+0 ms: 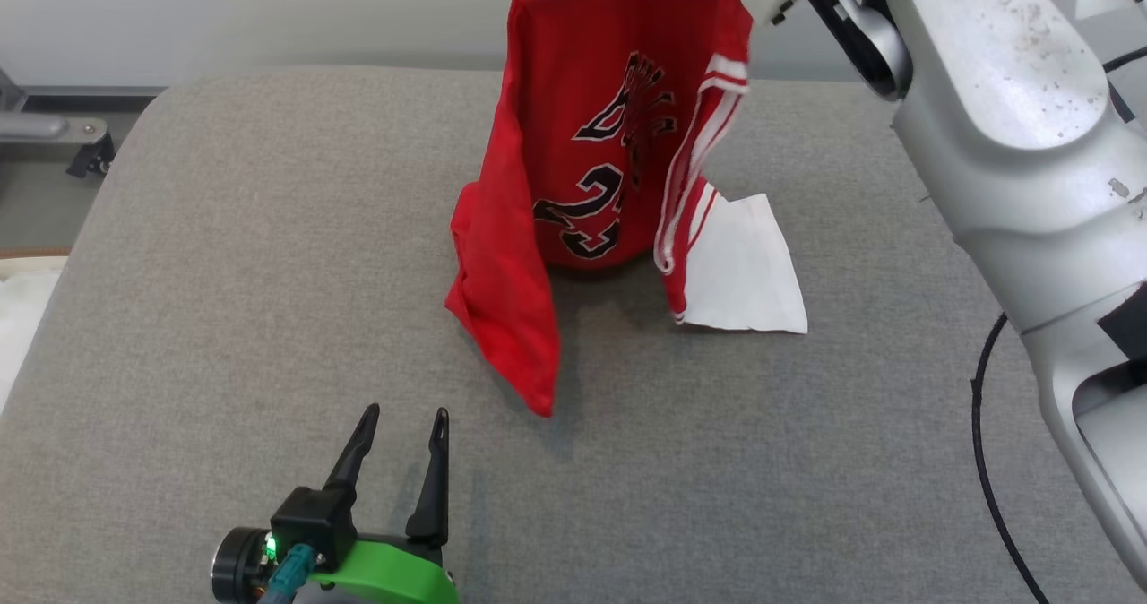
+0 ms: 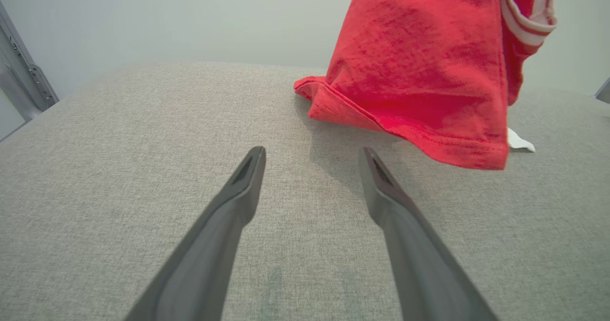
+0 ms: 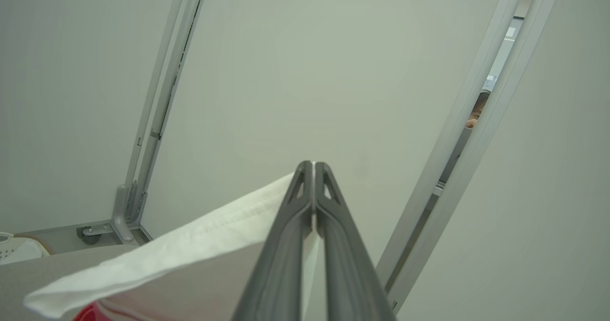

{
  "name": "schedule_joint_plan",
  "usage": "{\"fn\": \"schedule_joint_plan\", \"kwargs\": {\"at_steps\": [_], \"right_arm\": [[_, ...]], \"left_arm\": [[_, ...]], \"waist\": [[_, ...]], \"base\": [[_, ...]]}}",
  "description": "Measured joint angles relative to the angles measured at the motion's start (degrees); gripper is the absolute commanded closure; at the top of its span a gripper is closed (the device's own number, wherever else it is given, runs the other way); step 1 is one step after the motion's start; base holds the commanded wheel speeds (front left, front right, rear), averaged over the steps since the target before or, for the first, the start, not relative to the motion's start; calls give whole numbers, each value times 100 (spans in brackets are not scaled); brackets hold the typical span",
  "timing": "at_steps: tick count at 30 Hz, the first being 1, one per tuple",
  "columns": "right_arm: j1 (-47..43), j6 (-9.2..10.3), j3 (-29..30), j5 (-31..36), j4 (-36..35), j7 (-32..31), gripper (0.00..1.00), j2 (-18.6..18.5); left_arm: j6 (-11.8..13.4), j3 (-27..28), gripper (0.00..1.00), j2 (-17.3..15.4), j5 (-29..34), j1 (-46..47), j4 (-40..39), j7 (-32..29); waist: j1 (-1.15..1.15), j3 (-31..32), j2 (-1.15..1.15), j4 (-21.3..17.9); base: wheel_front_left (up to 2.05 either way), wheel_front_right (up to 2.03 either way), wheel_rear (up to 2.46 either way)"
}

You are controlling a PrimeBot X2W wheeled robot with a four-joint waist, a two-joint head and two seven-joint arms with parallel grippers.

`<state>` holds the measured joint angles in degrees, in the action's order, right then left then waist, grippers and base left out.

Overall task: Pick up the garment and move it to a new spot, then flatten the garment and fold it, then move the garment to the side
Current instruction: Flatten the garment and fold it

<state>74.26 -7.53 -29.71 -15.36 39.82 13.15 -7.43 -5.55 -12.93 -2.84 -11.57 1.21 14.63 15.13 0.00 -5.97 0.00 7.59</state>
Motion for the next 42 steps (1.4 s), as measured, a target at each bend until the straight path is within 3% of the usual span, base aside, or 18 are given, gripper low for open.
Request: {"fn": "schedule_joint_plan", "kwargs": {"at_steps": [7, 15, 23, 24, 25, 26, 35, 42], "right_arm": [[-1149, 0, 87, -232, 710, 153, 100, -485], [-3259, 0, 698, -892, 192, 185, 100, -1121], [-4511, 0, 1553, -580, -25, 185, 100, -1302], [-4602, 0, 1668, -523, -24, 185, 73, -1277], [-4660, 0, 1734, -438, -23, 185, 64, -1269], [-4714, 0, 1791, -290, -36, 183, 0, -1260], [-5256, 0, 2967, 588, -1009, 186, 0, -754], [-5746, 0, 3331, 970, -1511, 186, 0, -255]], "left_arm": [[11, 10, 0, 0, -10, 92, -97, 0], [-7, 116, 0, 0, 63, 165, -104, 0], [-70, 92, 0, 1, 104, 285, -53, 0], [-83, 80, 0, 1, 104, 293, -38, 0], [-87, 70, 0, 1, 104, 296, -27, 0], [-93, 62, 0, 0, 104, 296, -8, 0], [-98, 105, 0, 0, 113, 297, 98, 0], [-57, 67, 0, 0, 16, 324, 275, 0]], "waist": [[0, -123, 0, -52], [0, -182, 0, -367], [0, -254, 0, -671], [0, -263, 0, -691], [0, -271, 0, -703], [0, -278, 0, -713], [0, -224, 0, -714], [0, -218, 0, -738]], "base": [[0, 0, 0], [0, 0, 0], [0, 0, 0], [0, 0, 0], [0, 0, 0], [0, 0, 0], [0, 0, 0], [0, 0, 0]]}}
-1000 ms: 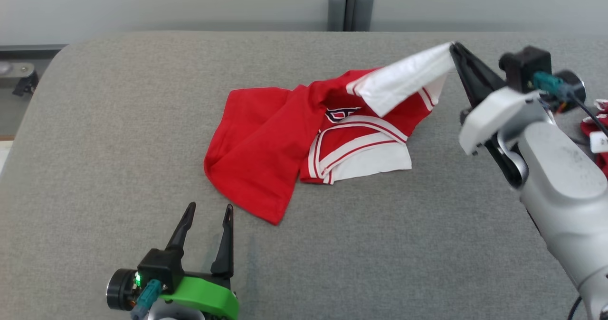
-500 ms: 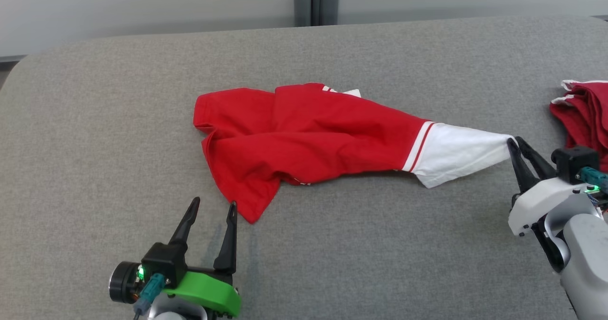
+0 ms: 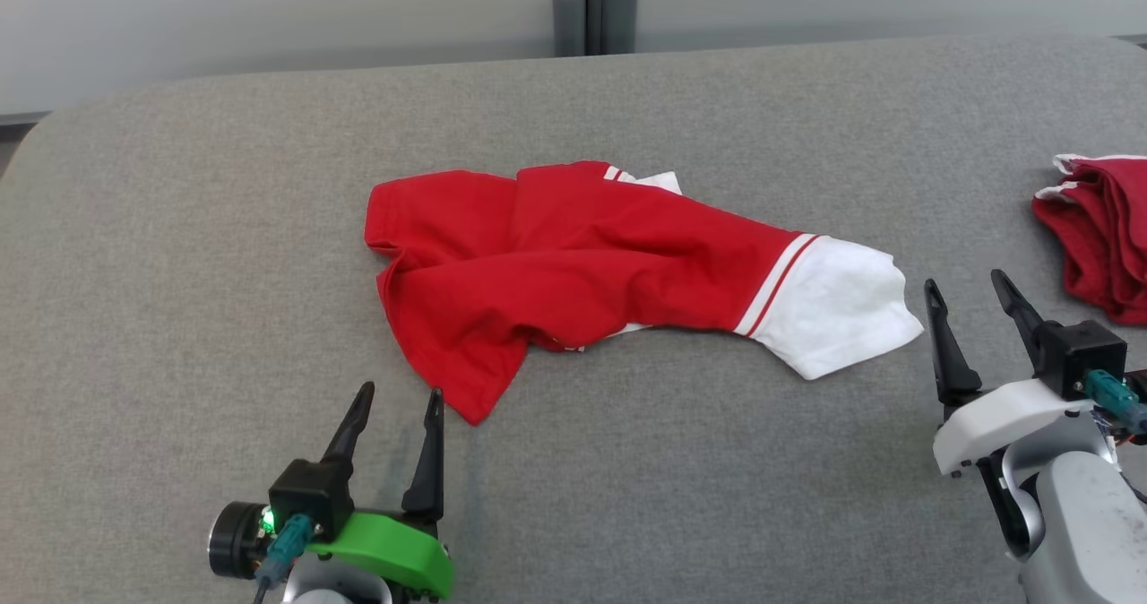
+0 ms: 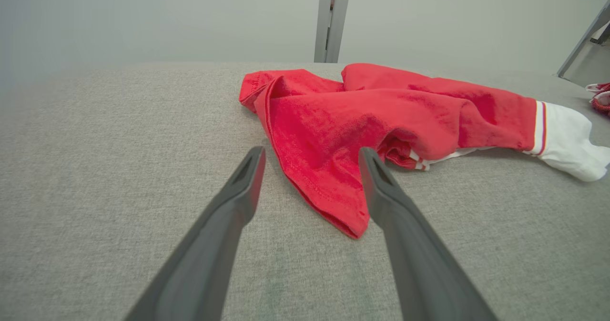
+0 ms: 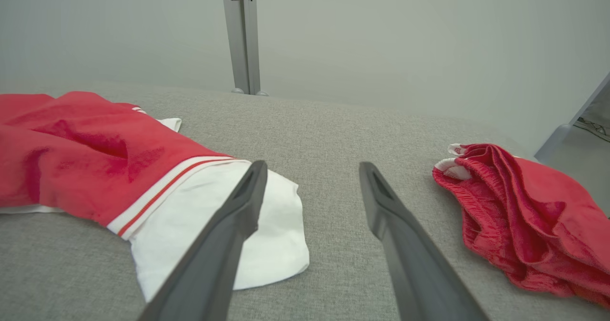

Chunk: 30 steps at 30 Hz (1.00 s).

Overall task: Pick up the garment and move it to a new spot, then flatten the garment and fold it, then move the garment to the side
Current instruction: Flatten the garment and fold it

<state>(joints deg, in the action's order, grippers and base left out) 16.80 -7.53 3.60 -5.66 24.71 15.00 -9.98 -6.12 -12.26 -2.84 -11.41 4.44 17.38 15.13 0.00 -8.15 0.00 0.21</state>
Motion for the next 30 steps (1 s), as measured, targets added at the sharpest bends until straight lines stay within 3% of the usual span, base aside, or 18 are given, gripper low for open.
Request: {"fn": "schedule_joint_plan", "kwargs": {"at_steps": [12, 20, 21, 22, 23, 30], "right_arm": [[79, 0, -49, 97, -175, -1, 0, 154], [150, 0, -90, 113, -162, 0, 0, 159], [150, 0, -87, 113, -156, 0, 0, 159], [150, 0, -85, 113, -154, 0, 0, 159], [149, 0, -74, 113, -151, 0, 0, 158], [112, 0, -44, 98, -112, 0, 0, 198]], "left_arm": [[-70, -606, 0, 1, 45, 658, 804, 0], [-48, -536, 0, 8, 153, 892, 1734, 15], [-12, -502, 27, 14, 154, 935, 1809, 15], [21, -472, 72, 19, 154, 989, 1894, 23], [35, -454, 100, 20, 155, 1020, 1940, 30], [123, -289, 100, 15, 264, 960, 1801, 4]], "waist": [[0, -425, 0, -253], [0, -625, 0, -494], [0, -639, 0, -514], [0, -649, 0, -528], [0, -649, 0, -531], [0, -471, 0, -435]], "base": [[0, 0, 0], [0, 0, 0], [0, 0, 0], [0, 0, 0], [0, 0, 0], [0, 0, 0]]}}
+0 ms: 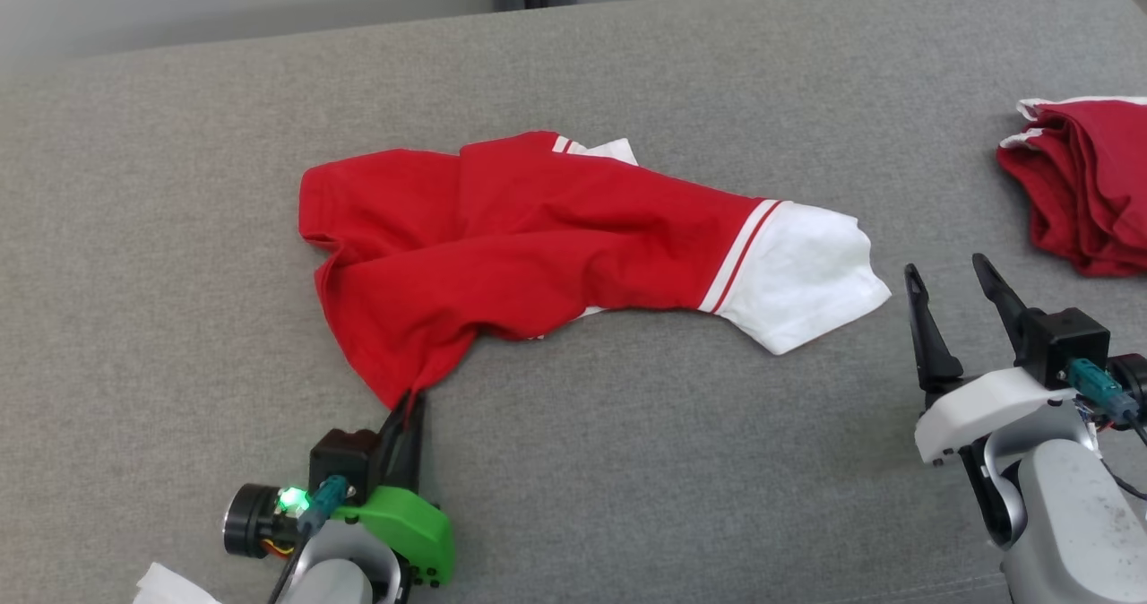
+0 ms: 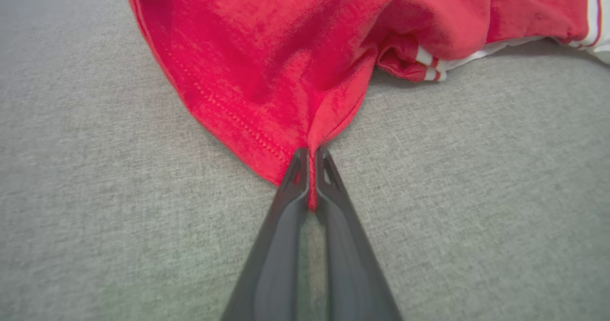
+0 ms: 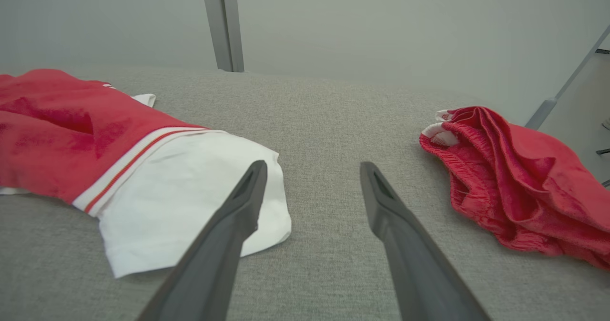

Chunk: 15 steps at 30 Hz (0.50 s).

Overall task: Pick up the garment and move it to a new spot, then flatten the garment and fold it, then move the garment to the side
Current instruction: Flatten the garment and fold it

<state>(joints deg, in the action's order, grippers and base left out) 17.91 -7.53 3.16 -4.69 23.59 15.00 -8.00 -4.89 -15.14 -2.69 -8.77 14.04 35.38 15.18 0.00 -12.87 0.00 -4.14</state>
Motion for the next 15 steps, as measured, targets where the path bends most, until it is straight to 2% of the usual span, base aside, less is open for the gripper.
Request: {"fn": "schedule_joint_plan", "kwargs": {"at_steps": [3, 10, 11, 12, 13, 15], "right_arm": [[-76, 0, -8, -42, 33, 0, 0, 54], [-258, 0, -54, -121, 118, 0, 0, 133], [-282, 0, -60, -142, 120, 0, 0, 140], [-307, 0, -66, -145, 126, 0, 0, 144], [-328, 0, -71, -159, 133, 0, 0, 155], [-351, 0, -87, -191, 137, 0, 0, 178]], "left_arm": [[87, 221, 100, -11, 99, -202, -299, -3], [44, 668, 100, -89, 198, -664, -1004, -3], [36, 750, 98, -97, 207, -729, -1081, -4], [35, 826, 68, -105, 224, -795, -1125, -3], [31, 915, 0, -107, 225, -859, -1166, -4], [27, 1074, 0, -107, 225, -943, -1290, -4]], "waist": [[0, 148, 0, 78], [0, 503, 0, 230], [0, 552, 0, 252], [0, 600, 0, 273], [0, 644, 0, 291], [0, 717, 0, 317]], "base": [[0, 0, 0], [0, 0, 0], [0, 0, 0], [0, 0, 0], [0, 0, 0], [0, 0, 0]]}}
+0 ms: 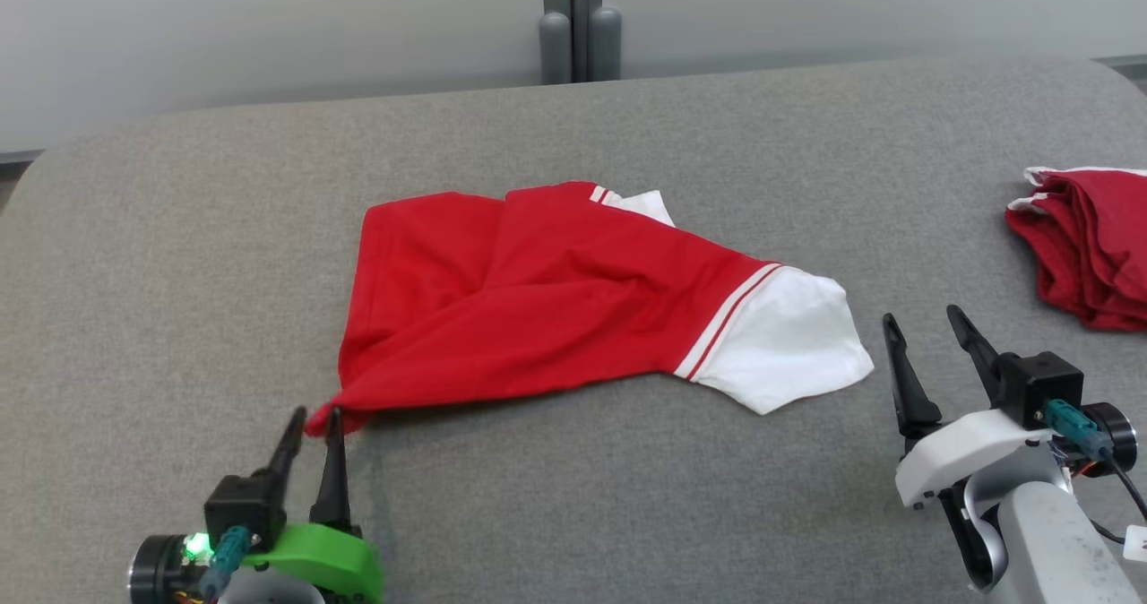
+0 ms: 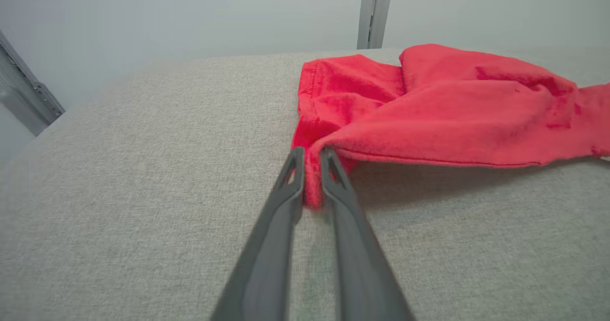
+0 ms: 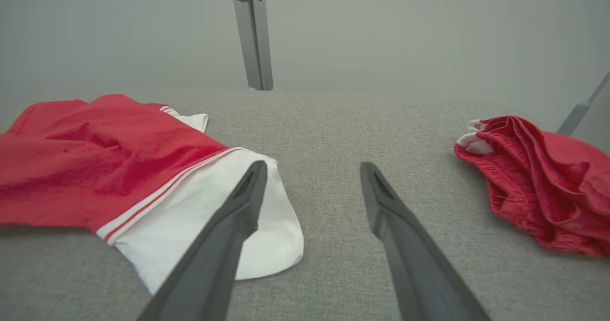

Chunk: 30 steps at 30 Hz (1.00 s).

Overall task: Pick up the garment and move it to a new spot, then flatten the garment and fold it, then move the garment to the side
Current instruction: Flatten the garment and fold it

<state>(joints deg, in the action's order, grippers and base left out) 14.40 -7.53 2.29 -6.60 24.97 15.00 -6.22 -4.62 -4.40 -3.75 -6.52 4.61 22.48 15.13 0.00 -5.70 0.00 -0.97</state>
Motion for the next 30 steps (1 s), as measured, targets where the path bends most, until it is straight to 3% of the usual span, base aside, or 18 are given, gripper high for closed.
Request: {"fn": "schedule_joint_plan", "kwargs": {"at_steps": [8, 14, 30], "right_arm": [[-145, 0, -130, -13, -122, 0, 0, 101], [-354, 0, -156, -12, -153, 0, 0, 197], [-516, 0, -149, 23, 55, 0, 0, 278]], "left_arm": [[137, 570, 0, 49, 62, -139, -454, 0], [240, 679, 0, 78, -1, -265, -537, 0], [313, 66, 0, 90, -668, -507, -96, 1]], "waist": [[0, 231, 0, -1], [0, 410, 0, -51], [0, 449, 0, -42]], "base": [[0, 0, 0], [0, 0, 0], [0, 0, 0]]}}
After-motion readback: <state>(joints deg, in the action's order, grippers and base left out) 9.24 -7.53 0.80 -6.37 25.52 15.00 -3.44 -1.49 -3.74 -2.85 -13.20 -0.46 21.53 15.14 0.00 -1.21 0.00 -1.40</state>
